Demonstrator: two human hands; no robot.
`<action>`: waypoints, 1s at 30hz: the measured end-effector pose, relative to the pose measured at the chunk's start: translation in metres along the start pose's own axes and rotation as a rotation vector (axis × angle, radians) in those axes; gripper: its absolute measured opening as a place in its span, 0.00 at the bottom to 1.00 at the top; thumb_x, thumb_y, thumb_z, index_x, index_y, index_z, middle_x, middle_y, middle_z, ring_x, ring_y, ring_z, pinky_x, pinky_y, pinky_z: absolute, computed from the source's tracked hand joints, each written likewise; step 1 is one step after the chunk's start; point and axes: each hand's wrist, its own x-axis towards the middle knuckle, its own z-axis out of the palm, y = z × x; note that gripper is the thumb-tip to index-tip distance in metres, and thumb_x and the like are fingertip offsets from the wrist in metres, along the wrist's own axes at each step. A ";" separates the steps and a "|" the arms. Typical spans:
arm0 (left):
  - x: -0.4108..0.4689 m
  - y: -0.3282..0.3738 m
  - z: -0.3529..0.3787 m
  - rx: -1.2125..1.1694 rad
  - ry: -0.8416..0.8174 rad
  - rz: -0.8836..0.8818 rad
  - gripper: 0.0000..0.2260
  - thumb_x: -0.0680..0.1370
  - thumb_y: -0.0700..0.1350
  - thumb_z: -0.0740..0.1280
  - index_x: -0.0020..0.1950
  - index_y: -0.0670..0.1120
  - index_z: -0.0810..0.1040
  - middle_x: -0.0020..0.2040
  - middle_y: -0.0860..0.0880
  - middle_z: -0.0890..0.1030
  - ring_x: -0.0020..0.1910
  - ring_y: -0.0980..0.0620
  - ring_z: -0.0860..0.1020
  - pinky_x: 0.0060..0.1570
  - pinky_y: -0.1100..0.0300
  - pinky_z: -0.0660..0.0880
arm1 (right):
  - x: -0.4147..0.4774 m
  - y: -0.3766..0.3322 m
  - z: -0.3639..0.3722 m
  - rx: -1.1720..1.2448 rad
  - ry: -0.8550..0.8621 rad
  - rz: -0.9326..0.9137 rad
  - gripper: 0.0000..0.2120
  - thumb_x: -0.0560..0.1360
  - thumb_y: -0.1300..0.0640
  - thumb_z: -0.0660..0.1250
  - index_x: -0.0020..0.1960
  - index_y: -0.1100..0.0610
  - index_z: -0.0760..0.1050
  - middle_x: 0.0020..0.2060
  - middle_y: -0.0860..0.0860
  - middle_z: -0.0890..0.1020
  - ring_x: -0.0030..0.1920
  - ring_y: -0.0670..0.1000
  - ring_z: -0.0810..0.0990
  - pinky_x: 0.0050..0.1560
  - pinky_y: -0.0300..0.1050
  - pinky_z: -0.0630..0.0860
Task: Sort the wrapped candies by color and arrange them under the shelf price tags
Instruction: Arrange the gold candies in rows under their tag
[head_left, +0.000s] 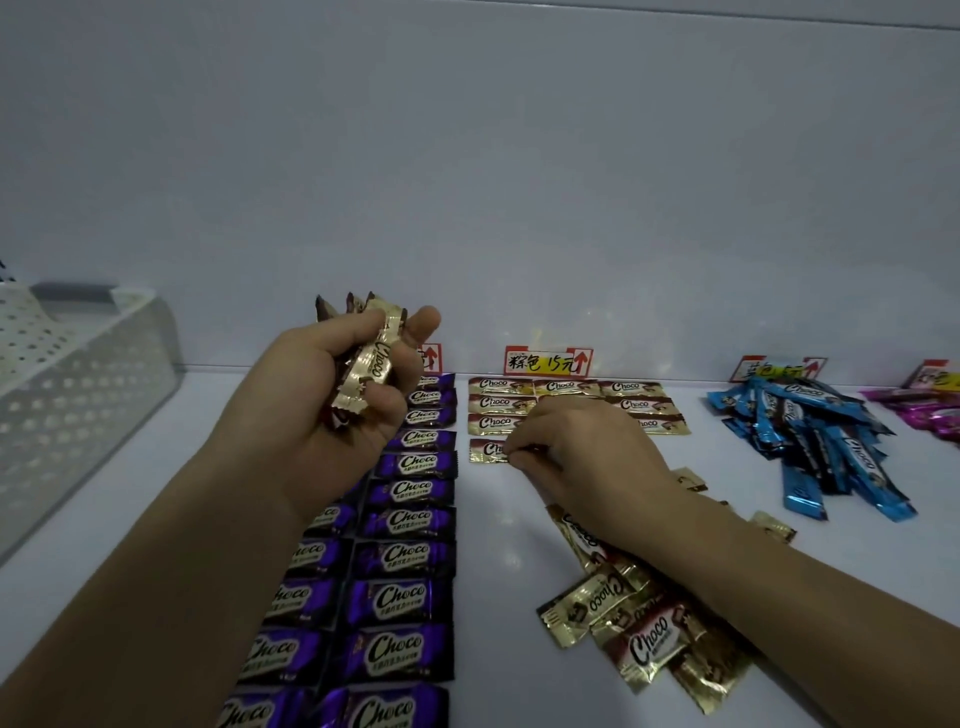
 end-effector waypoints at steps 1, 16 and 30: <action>0.000 -0.001 0.001 0.007 0.006 0.004 0.11 0.83 0.43 0.60 0.64 0.42 0.73 0.48 0.47 0.86 0.28 0.59 0.76 0.19 0.72 0.67 | 0.000 -0.001 0.001 -0.022 0.005 -0.009 0.05 0.77 0.52 0.69 0.47 0.49 0.85 0.44 0.44 0.83 0.45 0.48 0.79 0.42 0.49 0.79; -0.010 -0.030 0.012 0.494 -0.109 -0.036 0.15 0.75 0.46 0.69 0.57 0.38 0.79 0.37 0.45 0.83 0.32 0.52 0.83 0.25 0.62 0.76 | 0.000 -0.024 -0.053 0.955 0.112 0.265 0.13 0.76 0.51 0.69 0.58 0.55 0.81 0.40 0.51 0.84 0.38 0.52 0.81 0.37 0.37 0.75; -0.011 -0.043 0.018 0.523 -0.102 -0.020 0.15 0.78 0.49 0.67 0.60 0.42 0.78 0.48 0.42 0.85 0.38 0.44 0.85 0.30 0.58 0.80 | -0.015 -0.019 -0.088 1.136 -0.034 0.338 0.17 0.77 0.68 0.68 0.63 0.54 0.80 0.44 0.55 0.83 0.39 0.48 0.81 0.44 0.40 0.80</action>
